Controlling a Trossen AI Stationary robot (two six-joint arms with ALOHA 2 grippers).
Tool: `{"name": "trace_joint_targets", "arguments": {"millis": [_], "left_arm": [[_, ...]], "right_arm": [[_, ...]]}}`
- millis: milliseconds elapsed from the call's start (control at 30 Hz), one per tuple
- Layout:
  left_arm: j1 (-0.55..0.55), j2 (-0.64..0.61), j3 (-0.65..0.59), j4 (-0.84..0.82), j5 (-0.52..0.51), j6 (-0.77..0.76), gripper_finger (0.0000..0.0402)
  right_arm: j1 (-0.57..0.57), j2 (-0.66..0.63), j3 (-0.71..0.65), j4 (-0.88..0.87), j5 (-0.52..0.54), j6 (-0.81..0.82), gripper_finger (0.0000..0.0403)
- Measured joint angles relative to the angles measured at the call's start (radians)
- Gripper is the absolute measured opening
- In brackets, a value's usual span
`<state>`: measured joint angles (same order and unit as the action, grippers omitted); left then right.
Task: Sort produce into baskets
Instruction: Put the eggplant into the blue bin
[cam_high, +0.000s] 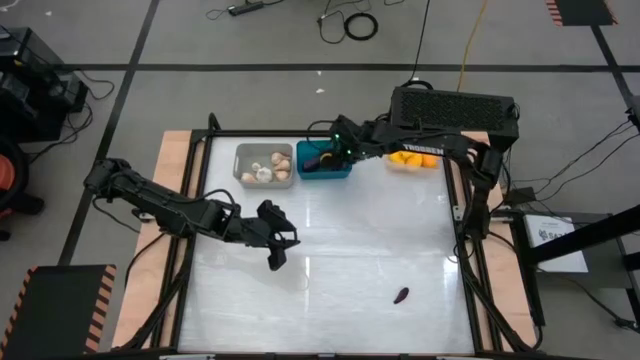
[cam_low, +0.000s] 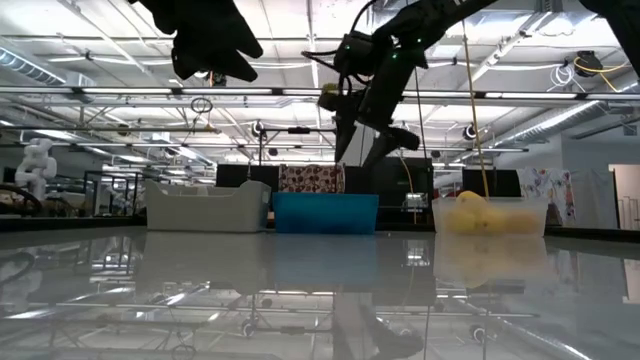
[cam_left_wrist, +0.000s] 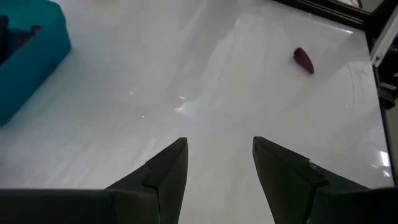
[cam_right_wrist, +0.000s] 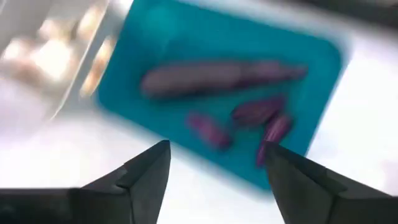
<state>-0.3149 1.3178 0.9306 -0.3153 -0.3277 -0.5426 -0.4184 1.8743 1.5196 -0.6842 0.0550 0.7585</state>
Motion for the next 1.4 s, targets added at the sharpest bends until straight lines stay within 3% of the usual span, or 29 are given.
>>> {"name": "trace_joint_targets", "arguments": {"millis": [133, 400, 633, 1067, 1167, 1400], "left_arm": [[0.000, 0.000, 0.000, 0.019, -0.036, 0.009, 0.0190], [0.013, 0.000, 0.000, 0.143, -0.073, 0.138, 0.0190], [0.030, 0.000, 0.000, 0.180, -0.066, 0.190, 0.0190], [0.060, 0.000, 0.000, 0.178, 0.042, 0.262, 0.0190], [0.060, 0.000, 0.000, 0.177, 0.062, 0.268, 0.0190], [0.060, 0.000, 0.000, 0.176, 0.092, 0.261, 0.0190]], "right_arm": [[0.048, -0.026, 0.000, -0.152, -0.159, 0.038, 0.0260], [0.316, -0.084, 0.000, -0.450, -0.062, 0.245, 0.0254], [0.614, -0.087, 0.000, -0.548, 0.025, 0.651, 0.0254], [1.039, 0.004, 0.000, -0.593, -0.018, 1.520, 0.0254], [1.074, 0.041, 0.000, -0.595, -0.110, 1.549, 0.0254], [1.088, 0.148, -0.002, -0.614, -0.120, 1.558, 0.0254]]}}
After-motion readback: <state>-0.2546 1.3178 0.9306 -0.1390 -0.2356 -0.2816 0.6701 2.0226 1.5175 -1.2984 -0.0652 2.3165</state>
